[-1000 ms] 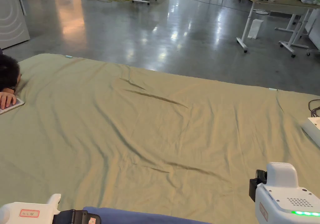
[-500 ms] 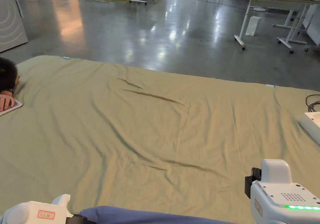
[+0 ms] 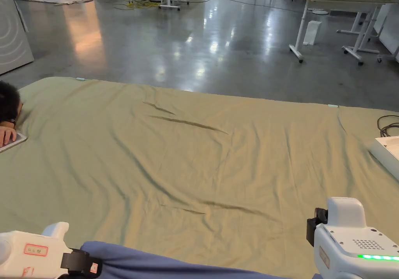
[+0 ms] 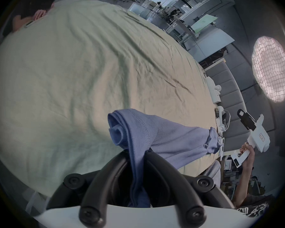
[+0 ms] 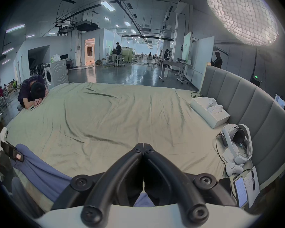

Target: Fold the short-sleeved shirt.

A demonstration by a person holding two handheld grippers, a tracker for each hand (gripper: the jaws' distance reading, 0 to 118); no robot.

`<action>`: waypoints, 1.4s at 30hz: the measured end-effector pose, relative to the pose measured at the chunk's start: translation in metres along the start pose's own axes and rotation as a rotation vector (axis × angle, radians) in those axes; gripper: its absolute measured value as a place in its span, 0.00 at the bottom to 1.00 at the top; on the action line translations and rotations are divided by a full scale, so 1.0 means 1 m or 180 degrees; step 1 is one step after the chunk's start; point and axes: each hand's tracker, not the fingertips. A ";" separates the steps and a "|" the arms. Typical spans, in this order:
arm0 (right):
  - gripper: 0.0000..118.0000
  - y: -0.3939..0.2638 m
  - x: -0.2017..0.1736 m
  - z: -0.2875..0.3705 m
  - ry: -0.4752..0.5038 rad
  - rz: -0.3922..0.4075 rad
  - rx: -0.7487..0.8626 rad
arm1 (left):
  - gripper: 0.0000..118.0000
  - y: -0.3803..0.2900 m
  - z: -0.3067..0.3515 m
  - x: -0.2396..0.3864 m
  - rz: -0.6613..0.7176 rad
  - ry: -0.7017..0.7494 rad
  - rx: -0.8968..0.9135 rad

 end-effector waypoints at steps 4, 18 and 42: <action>0.00 -0.001 0.001 -0.001 0.0022 -0.0009 -0.0003 | 0.06 0.006 0.023 -0.001 -0.0012 0.0289 0.0071; 0.00 -0.003 0.003 -0.004 0.0098 -0.0062 0.0009 | 0.06 -0.010 0.029 0.069 -0.0026 -0.0271 -0.0013; 0.00 -0.022 0.044 0.006 -0.0102 -0.0244 -0.0104 | 0.06 -0.035 -0.179 0.187 0.0078 -0.0236 -0.0978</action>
